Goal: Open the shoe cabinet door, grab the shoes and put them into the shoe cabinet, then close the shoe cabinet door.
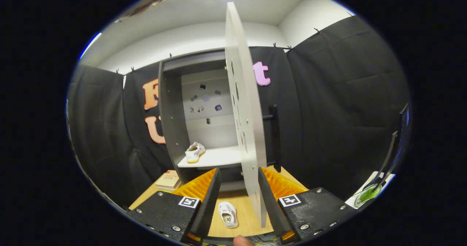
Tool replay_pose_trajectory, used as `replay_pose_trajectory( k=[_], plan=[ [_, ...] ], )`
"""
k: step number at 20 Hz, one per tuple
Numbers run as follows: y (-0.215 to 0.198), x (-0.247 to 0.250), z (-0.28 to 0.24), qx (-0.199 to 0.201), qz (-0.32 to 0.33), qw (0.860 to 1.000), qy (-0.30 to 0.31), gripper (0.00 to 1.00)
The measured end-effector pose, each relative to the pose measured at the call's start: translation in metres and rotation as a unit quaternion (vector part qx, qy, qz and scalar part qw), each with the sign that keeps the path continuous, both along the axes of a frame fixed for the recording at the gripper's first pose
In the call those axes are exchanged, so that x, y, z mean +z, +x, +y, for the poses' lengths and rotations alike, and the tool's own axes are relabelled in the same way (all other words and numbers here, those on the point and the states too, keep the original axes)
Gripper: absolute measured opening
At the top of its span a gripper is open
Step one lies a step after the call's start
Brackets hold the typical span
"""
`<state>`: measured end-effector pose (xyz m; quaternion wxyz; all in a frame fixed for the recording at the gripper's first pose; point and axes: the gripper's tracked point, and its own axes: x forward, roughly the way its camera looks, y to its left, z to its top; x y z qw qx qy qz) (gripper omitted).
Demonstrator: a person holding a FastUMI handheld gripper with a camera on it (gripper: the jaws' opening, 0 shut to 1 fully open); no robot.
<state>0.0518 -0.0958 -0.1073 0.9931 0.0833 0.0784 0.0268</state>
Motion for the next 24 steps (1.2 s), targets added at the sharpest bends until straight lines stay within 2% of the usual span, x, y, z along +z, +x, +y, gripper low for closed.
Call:
replay_pose_trajectory(
  k=[6, 10, 13, 20, 24],
  plan=[
    [0.015, -0.051, 0.082, -0.002, 0.03, 0.999, -0.011, 0.7],
    [0.033, -0.108, 0.12, -0.008, 0.06, 0.998, 0.0, 0.7],
    [0.041, -0.168, 0.143, 0.011, 0.122, 0.992, 0.019, 0.7],
    [0.076, -0.273, 0.168, 0.051, 0.202, 0.978, 0.015, 0.71],
    [0.084, -0.339, 0.181, 0.076, 0.253, 0.964, 0.011, 0.7]
  ],
)
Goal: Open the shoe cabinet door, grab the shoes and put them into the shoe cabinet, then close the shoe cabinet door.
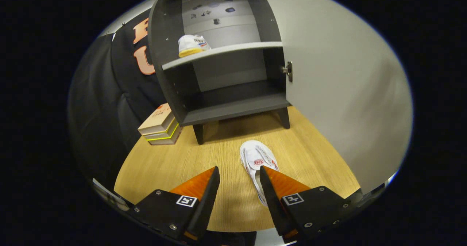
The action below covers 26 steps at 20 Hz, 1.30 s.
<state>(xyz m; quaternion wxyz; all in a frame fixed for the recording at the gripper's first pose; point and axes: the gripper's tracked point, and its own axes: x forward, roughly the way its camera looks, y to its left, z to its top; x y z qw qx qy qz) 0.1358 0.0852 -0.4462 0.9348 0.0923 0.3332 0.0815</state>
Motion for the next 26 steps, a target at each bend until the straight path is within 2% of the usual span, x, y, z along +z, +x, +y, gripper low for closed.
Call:
replay_pose_trajectory(
  k=[7, 9, 12, 14, 20, 22, 26],
  plan=[
    [0.02, -0.077, 0.008, 0.042, 0.05, 0.998, -0.012, 0.65],
    [0.029, -0.088, 0.008, 0.041, 0.049, 0.998, -0.017, 0.57],
    [0.047, -0.096, 0.009, 0.044, 0.04, 0.998, -0.021, 0.33],
    [0.056, -0.104, 0.01, 0.041, 0.044, 0.998, -0.013, 0.25],
    [0.065, -0.114, 0.015, 0.039, 0.087, 0.995, 0.009, 0.13],
    [0.065, -0.114, 0.016, 0.037, 0.097, 0.995, 0.005, 0.07],
    [0.065, -0.109, 0.016, 0.049, 0.103, 0.993, -0.025, 0.03]
  ],
)
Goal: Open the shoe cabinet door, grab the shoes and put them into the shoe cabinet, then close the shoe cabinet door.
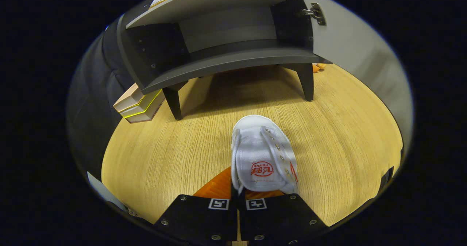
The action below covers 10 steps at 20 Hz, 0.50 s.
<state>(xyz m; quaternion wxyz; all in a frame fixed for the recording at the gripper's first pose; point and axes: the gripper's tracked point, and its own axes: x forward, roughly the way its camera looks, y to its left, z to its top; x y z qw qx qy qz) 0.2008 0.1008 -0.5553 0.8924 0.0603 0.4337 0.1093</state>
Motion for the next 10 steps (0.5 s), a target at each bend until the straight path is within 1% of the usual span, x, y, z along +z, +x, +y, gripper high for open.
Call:
replay_pose_trajectory(
  k=[3, 6, 8, 10],
  plan=[
    [0.005, 0.012, -0.005, -0.017, 0.004, 1.0, 0.003, 0.02],
    [-0.003, 0.029, -0.008, -0.037, 0.014, 0.999, 0.02, 0.02],
    [-0.008, 0.049, -0.007, -0.034, 0.011, 0.999, 0.024, 0.02],
    [-0.008, 0.078, -0.006, -0.023, -0.009, 0.999, 0.023, 0.02]
  ],
)
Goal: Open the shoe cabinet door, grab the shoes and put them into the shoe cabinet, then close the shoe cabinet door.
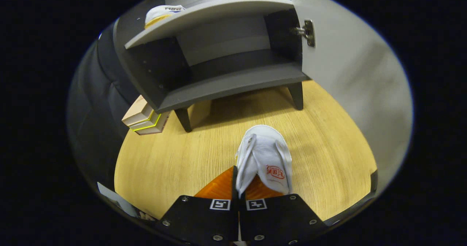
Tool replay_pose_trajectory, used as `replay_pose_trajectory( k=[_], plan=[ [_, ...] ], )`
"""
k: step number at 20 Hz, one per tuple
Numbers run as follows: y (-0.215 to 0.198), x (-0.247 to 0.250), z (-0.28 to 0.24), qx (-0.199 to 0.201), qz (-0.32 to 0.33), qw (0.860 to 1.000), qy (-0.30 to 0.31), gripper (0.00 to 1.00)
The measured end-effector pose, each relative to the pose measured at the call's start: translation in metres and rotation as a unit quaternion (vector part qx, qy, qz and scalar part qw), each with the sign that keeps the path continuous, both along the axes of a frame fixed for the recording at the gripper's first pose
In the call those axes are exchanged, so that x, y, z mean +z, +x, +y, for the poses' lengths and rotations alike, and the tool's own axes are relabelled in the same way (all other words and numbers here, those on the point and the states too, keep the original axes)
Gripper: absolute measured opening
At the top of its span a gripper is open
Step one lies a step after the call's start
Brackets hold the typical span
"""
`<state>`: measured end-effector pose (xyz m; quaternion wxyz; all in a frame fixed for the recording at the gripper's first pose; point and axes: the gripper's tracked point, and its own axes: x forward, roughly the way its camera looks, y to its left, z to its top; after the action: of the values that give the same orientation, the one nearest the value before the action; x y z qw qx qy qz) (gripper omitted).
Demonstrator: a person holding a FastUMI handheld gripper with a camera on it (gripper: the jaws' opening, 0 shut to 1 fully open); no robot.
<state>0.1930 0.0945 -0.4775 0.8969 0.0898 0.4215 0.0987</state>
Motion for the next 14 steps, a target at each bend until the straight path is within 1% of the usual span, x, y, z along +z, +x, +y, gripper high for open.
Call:
replay_pose_trajectory(
  k=[6, 10, 14],
  plan=[
    [0.028, 0.101, 0.003, 0.009, -0.066, 0.998, 0.003, 0.02],
    [0.051, 0.167, 0.003, 0.008, -0.116, 0.993, 0.011, 0.02],
    [0.076, 0.222, 0.004, 0.011, -0.155, 0.988, 0.025, 0.02]
  ],
)
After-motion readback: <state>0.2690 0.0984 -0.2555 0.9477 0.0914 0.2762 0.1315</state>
